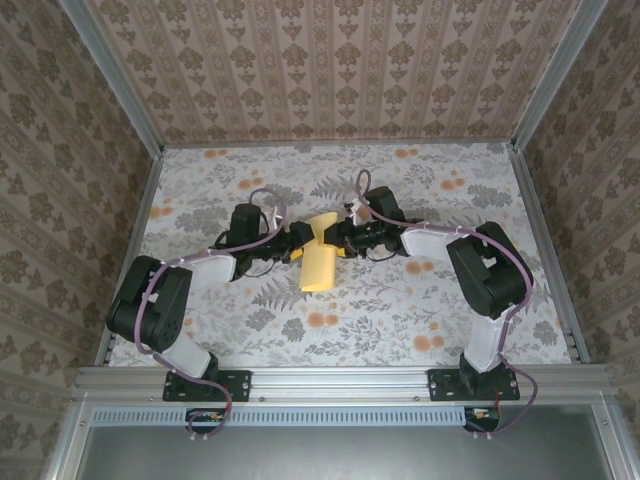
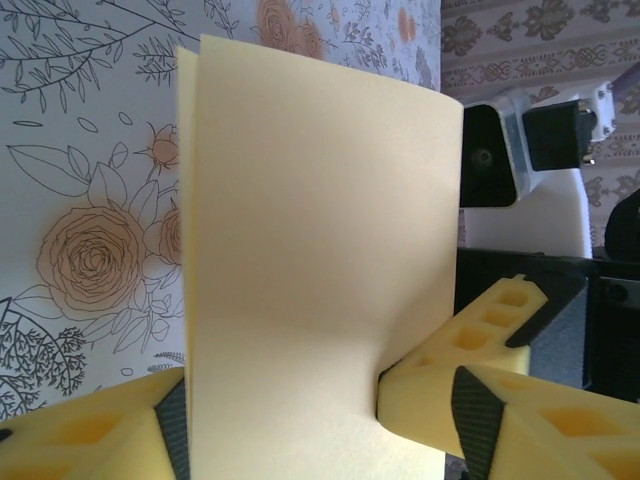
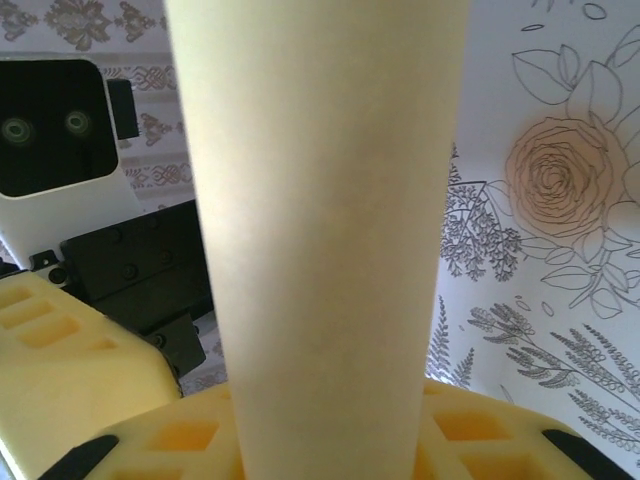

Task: Fold a paper plane with a square sheet of paper (pick it up from the middle)
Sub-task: Fold the square sheet of paper in half at the center of the table.

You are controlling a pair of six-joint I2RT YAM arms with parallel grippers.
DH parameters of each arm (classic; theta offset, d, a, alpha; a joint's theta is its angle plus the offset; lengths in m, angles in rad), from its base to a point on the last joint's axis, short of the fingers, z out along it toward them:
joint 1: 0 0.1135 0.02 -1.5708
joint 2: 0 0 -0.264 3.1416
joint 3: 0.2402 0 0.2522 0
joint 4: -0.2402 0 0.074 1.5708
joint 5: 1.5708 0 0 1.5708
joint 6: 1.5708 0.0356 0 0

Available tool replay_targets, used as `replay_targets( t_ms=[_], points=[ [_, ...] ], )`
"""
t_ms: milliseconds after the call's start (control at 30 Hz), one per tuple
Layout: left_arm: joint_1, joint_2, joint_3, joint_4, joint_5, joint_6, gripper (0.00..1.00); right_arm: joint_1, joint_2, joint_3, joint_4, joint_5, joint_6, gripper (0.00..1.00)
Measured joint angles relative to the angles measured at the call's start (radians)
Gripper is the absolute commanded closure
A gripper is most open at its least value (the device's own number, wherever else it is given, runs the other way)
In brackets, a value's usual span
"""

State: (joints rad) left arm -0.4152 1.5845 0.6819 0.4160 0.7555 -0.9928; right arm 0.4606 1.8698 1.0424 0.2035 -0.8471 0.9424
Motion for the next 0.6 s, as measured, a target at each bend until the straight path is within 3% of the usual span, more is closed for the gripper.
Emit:
replay_targets(
  t_ms=[167, 467, 600],
  points=[
    [0.003, 0.008, -0.001, 0.003, -0.002, -0.002, 0.43, -0.003, 0.011, -0.004, -0.020, 0.001, -0.018, 0.65],
    [0.003, 0.019, 0.000, -0.143, -0.100, 0.063, 0.45, -0.003, 0.040, -0.003, -0.101, 0.006, -0.079, 0.73],
    [-0.001, 0.019, 0.006, -0.194, -0.135, 0.081, 0.55, -0.003, 0.077, 0.009, -0.180, 0.023, -0.116, 0.74]
  ],
)
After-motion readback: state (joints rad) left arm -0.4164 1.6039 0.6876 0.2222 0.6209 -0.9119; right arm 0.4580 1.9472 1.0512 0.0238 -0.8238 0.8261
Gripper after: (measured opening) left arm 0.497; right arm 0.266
